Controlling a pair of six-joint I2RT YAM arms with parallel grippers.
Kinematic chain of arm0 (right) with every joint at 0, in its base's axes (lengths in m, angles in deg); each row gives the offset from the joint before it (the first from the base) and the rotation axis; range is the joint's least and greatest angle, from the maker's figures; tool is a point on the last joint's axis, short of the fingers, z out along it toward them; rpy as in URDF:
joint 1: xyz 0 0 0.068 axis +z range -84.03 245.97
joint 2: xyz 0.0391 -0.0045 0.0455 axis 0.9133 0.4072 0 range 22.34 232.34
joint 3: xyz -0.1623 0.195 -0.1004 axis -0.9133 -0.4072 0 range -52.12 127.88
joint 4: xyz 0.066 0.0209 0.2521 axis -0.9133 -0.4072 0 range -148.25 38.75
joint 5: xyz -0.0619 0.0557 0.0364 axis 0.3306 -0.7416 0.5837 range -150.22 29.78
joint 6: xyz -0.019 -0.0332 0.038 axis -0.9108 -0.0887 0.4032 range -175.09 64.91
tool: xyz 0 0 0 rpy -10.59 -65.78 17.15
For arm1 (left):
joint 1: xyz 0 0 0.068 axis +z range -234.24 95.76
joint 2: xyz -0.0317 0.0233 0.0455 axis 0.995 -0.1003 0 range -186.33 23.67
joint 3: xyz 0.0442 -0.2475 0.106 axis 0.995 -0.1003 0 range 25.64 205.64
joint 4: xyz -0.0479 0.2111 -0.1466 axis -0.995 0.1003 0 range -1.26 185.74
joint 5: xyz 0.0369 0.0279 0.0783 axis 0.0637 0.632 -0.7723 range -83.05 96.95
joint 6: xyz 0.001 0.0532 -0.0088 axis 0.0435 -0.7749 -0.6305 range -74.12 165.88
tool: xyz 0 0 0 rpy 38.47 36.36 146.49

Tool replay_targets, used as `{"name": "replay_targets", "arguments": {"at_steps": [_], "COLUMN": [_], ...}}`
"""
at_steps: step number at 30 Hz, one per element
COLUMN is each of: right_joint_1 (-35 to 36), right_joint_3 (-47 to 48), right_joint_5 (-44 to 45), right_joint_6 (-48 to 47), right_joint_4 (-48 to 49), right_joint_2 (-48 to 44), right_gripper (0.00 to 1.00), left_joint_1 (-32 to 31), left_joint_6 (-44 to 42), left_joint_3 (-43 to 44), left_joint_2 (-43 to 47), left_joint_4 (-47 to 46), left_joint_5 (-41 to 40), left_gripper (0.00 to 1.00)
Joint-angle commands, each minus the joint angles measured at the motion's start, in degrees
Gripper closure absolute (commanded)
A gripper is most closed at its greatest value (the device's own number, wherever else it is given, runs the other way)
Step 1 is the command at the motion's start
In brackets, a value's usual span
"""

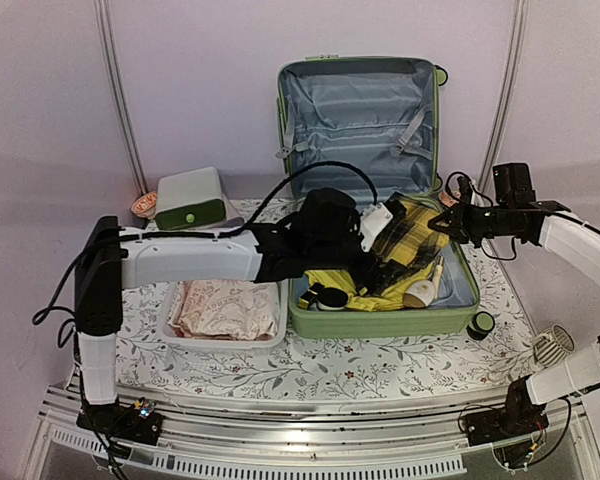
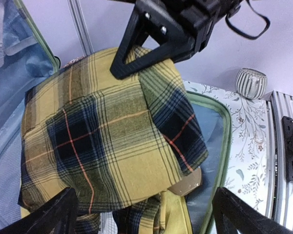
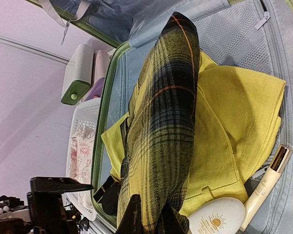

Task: Open, take out, and arrange the luggage
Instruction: Place the clothes in the bin.

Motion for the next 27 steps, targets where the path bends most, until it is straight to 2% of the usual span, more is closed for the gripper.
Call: {"name": "replay_targets", "arguments": {"at_steps": [1,6,17,24,25,27], "right_joint_1": [0.4,0.5,0.6,0.9,1.0,1.0], "right_joint_3": [0.1,0.4,0.5,0.3,0.3,0.3], "right_joint_5": [-1.4,-2.6,-5.0,-5.8,-5.8,-5.9], "right_joint_6": [3.0,4.8,6.6,7.8,7.9,8.0], "right_joint_4": [1.6,2.3,3.2,4.3,4.4,4.4], "right_joint_2": [-2.4,-3.5,-4.5,-4.9,-4.8,-4.8], "right_gripper": [0.96,0.96,0.96,0.96,0.96,0.96], "left_joint_1": [-0.9,-1.8,-2.9,-2.9,-2.9,-2.9], "left_joint_6": [-3.4,-3.9,-4.2,-6.8,-7.2,-8.2], "left_joint_3": [4.6,6.9,5.9,9.3,10.0,10.9], "left_joint_2": [-5.9,-10.0,-12.9,-16.2,-16.7,-17.3], "left_joint_4": [0.3,-0.9,-4.8,-6.0,-6.2,-6.9], "left_joint_5": [-2.0,-6.0,-17.0,-21.1,-21.3,-21.6], "left_gripper": [0.02,0.02,0.02,0.15,0.19,0.35]}}
